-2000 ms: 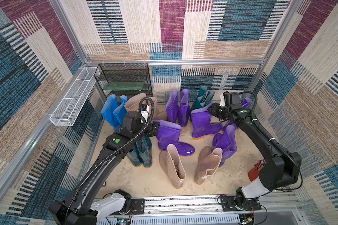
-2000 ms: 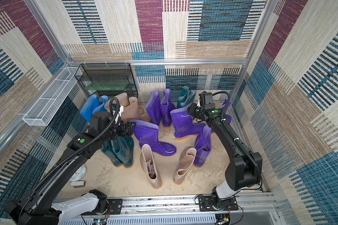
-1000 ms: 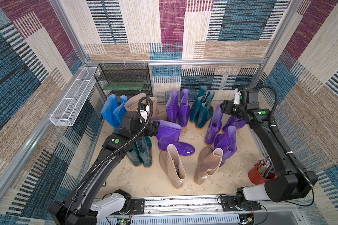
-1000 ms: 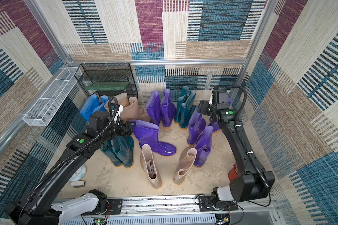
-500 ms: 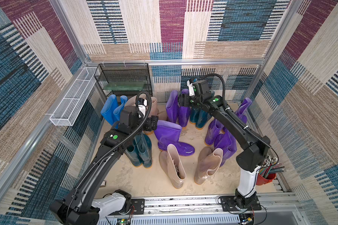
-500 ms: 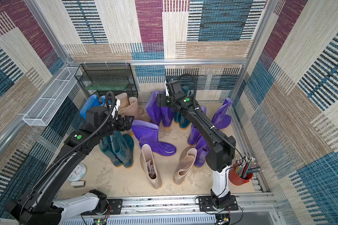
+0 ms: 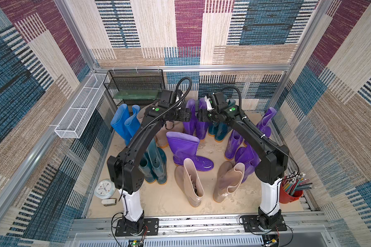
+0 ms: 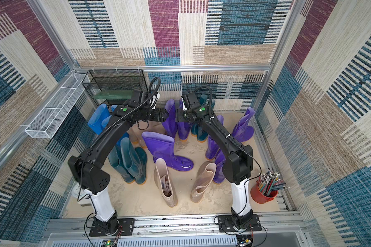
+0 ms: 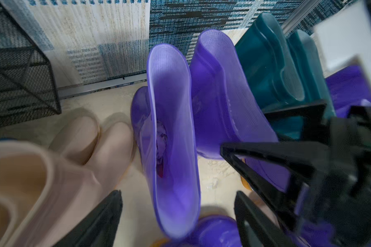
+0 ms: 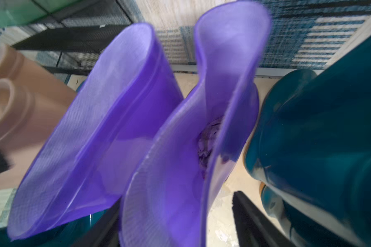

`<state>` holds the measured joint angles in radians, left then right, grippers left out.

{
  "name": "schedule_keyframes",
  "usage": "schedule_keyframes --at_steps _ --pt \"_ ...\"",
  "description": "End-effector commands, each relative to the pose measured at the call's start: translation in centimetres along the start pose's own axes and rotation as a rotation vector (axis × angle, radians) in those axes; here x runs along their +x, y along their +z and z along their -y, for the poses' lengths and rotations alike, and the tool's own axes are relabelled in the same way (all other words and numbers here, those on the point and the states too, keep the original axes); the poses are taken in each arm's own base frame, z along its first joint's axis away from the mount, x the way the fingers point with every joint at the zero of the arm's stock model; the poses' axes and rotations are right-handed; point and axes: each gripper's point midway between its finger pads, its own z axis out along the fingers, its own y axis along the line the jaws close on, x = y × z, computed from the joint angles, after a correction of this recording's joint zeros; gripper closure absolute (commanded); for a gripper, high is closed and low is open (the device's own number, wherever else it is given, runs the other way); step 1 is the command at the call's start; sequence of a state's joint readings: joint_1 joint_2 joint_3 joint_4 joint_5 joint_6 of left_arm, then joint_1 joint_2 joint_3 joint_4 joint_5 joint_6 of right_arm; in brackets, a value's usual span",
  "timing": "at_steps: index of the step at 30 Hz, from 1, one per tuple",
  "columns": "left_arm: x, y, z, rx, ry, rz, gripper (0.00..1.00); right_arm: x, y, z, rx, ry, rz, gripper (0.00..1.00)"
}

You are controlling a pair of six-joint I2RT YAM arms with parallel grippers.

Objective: Match and arrange rain boots in pairs
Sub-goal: Pair a pair of rain boots at the center of the board.

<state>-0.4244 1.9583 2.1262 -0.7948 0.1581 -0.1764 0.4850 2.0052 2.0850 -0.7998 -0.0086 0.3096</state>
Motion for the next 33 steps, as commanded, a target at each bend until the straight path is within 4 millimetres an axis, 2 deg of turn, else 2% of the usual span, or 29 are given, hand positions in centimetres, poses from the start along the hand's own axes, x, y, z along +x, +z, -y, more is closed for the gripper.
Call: schedule_keyframes --at_steps 1,3,5,9,10,12,14,18,21,29,33 --pt "0.7 2.0 -0.1 0.000 0.035 -0.077 0.20 -1.2 0.3 -0.1 -0.039 -0.005 0.028 0.39" --pt "0.4 3.3 -0.4 -0.007 0.039 -0.099 0.30 -1.3 0.9 0.2 -0.062 0.007 0.016 0.57" --pt "0.1 4.4 -0.4 -0.001 0.041 -0.103 0.53 -1.5 1.3 0.4 -0.079 0.016 0.016 0.75" --pt "-1.3 5.7 0.1 0.028 0.026 -0.062 0.97 -2.7 1.5 0.4 -0.115 0.016 0.050 0.92" --pt "-1.8 5.9 -0.1 0.017 0.007 -0.040 1.00 -2.9 1.5 0.3 -0.134 0.018 0.055 0.95" --pt "-2.9 6.3 -0.3 0.004 -0.025 0.012 1.00 -3.5 1.7 0.1 -0.159 0.012 0.070 0.99" --pt "-4.2 6.4 -1.5 -0.060 -0.072 0.080 1.00 -4.0 2.2 0.3 -0.161 0.006 0.077 1.00" --pt "-6.5 5.2 -3.2 -0.169 -0.093 0.189 1.00 -4.9 3.0 0.2 -0.206 0.008 0.076 1.00" --pt "-7.6 4.4 -3.8 -0.215 -0.082 0.226 1.00 -5.3 3.1 -0.9 -0.271 -0.031 0.083 1.00" --pt "-6.6 5.4 -3.6 -0.196 0.011 0.175 1.00 -5.2 3.2 -3.2 -0.364 -0.093 0.089 1.00" --pt "-6.1 5.5 -3.5 -0.205 0.092 0.149 1.00 -5.9 2.1 -4.4 -0.436 -0.089 0.100 1.00"
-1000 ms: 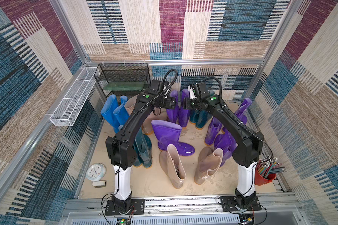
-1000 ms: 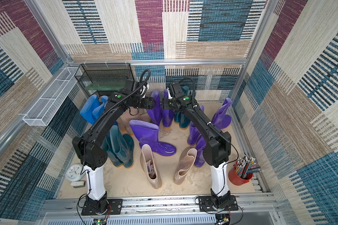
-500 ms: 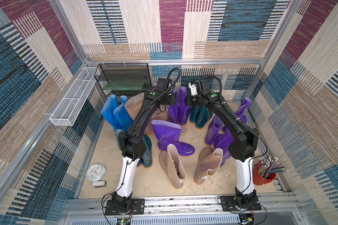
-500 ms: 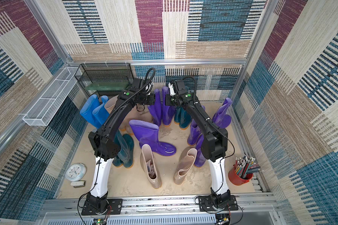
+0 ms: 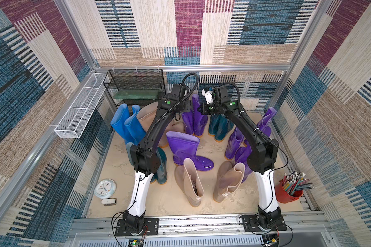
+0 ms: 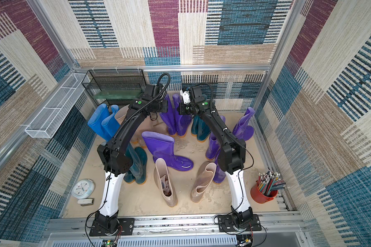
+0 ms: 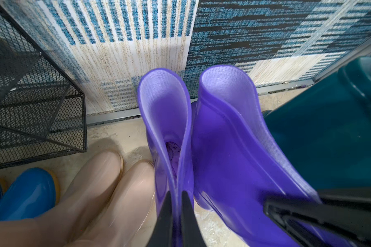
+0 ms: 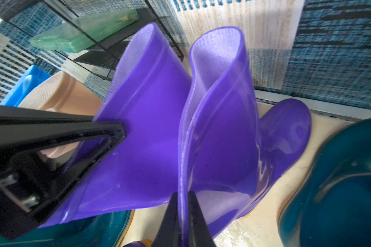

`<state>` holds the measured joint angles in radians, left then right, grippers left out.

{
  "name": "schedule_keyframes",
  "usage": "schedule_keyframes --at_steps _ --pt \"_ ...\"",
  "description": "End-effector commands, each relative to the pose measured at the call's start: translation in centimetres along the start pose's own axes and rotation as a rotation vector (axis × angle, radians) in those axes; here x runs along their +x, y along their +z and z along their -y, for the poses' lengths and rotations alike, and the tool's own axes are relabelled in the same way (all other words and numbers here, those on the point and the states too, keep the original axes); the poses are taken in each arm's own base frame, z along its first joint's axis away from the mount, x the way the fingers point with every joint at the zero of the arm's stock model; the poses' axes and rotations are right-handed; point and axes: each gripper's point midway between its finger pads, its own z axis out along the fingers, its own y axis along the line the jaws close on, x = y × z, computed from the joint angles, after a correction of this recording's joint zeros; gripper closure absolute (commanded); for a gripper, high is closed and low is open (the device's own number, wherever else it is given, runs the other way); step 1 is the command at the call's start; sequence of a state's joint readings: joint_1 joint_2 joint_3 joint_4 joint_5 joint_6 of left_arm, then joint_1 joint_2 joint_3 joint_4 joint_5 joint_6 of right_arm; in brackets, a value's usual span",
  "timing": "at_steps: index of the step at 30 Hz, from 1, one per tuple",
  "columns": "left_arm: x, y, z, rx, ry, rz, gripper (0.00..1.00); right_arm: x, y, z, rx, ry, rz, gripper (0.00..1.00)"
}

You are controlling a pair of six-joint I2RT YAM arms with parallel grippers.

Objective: Match and arrange rain boots in pairs
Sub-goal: Pair a pair of rain boots at the center of the board.

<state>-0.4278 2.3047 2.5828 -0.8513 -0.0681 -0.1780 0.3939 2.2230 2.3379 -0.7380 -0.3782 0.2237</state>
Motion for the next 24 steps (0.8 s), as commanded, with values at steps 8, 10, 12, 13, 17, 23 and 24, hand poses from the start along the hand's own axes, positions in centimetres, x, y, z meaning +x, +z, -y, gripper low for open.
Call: schedule_keyframes --at_steps 8,10,12,13,17,23,24 --pt "-0.5 -1.0 0.2 0.001 0.135 0.009 1.00 -1.4 -1.9 -2.8 -0.130 -0.012 0.041 1.00" --pt "-0.1 -0.9 0.5 0.020 0.135 -0.004 1.00 -0.7 -1.8 -2.1 -0.107 -0.011 0.035 1.00" --pt "0.4 -0.9 1.1 0.040 0.124 -0.019 1.00 0.1 -1.8 -1.0 -0.087 0.007 0.021 0.93" --pt "0.4 -0.9 1.3 0.048 0.120 -0.022 0.90 0.3 -1.9 -0.4 -0.074 0.018 0.015 0.86" --pt "0.5 -1.1 2.7 0.095 0.112 -0.024 0.55 -0.6 -3.8 0.0 -0.047 0.025 0.039 0.44" --pt "-0.5 -3.6 3.9 0.165 0.065 -0.009 0.28 -4.5 -8.8 0.2 0.089 0.015 0.177 0.24" --pt "-0.9 -4.6 4.0 0.172 0.061 0.000 0.25 -4.8 -9.7 1.5 0.165 0.024 0.200 0.22"
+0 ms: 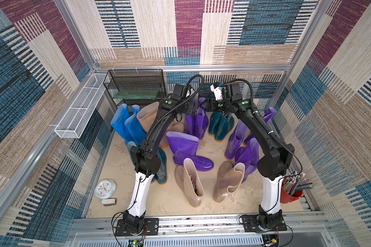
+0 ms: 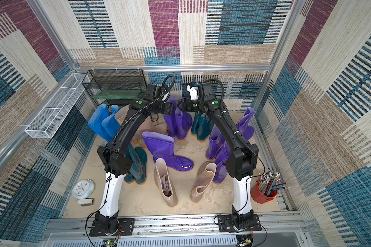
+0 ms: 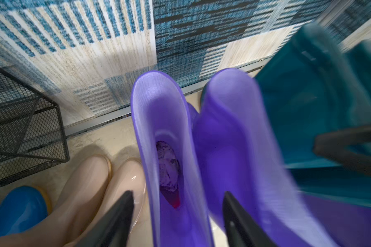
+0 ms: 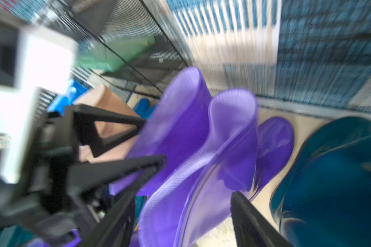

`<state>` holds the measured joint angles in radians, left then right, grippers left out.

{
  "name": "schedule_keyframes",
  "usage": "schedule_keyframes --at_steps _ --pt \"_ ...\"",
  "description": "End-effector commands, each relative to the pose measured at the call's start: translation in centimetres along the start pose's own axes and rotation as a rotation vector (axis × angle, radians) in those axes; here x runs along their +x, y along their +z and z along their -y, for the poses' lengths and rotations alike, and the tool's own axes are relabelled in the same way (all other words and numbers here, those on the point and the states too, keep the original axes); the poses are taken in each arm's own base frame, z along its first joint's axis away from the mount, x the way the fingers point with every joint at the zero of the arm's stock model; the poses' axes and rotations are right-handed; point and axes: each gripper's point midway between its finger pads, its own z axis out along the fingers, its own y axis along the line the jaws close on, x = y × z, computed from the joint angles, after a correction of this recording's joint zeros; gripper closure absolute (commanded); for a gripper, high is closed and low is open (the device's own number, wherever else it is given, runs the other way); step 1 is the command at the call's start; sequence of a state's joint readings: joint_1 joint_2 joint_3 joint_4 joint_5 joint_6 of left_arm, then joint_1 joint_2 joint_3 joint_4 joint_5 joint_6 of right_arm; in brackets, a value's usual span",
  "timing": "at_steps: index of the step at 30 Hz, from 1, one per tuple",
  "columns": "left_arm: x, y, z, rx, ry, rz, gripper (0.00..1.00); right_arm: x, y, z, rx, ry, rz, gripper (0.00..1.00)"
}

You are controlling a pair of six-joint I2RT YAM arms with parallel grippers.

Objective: Match and arrange rain boots in pairs
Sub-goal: Pair a pair of rain boots at the center of the board, then adjust a pair of rain boots at the center of the board.

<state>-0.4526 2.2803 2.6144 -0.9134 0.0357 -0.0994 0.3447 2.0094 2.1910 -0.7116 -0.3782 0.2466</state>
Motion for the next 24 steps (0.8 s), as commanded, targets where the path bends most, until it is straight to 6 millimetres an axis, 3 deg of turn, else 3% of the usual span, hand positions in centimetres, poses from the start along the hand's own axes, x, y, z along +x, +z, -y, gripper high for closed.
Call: schedule_keyframes --at_steps 1,3,7,9,12,16,18,20,21,23,24 --pt "-1.4 -3.1 1.1 0.054 -0.030 0.033 0.23 -2.7 -2.7 3.3 0.217 0.012 0.115 0.20" --pt "-2.1 -5.4 1.0 0.046 -0.028 0.057 0.19 -2.9 -4.1 6.2 0.368 0.028 0.142 0.16" --pt "-1.9 -9.6 1.0 0.032 -0.040 0.070 0.17 -2.5 -5.5 9.9 0.551 0.035 0.156 0.09" --pt "-0.2 -10.7 0.4 0.004 -0.066 0.042 0.17 -1.9 -5.7 11.5 0.601 0.061 0.137 0.07" --pt "2.5 -12.4 -0.2 -0.021 -0.084 0.048 0.18 -1.1 -5.1 12.1 0.589 0.084 0.108 0.05" --pt "6.3 -14.4 -1.6 -0.074 -0.098 0.084 0.17 0.1 -2.4 12.7 0.496 0.110 0.050 0.06" --pt "7.9 -15.1 -2.4 -0.099 -0.102 0.079 0.17 0.9 -1.7 13.8 0.530 0.146 0.017 0.09" --pt "9.1 -15.5 -2.6 -0.103 -0.096 0.074 0.18 1.3 -0.9 14.2 0.536 0.159 -0.012 0.19" --pt "9.4 -15.5 -2.7 -0.110 -0.095 0.068 0.18 1.5 -0.4 14.1 0.518 0.152 -0.025 0.30" --pt "9.9 -15.7 -2.8 -0.110 -0.095 0.051 0.18 1.4 0.3 13.6 0.497 0.133 -0.034 0.70" --pt "10.0 -15.8 -2.6 -0.102 -0.090 0.049 0.18 1.5 0.6 13.3 0.489 0.115 -0.041 0.83"
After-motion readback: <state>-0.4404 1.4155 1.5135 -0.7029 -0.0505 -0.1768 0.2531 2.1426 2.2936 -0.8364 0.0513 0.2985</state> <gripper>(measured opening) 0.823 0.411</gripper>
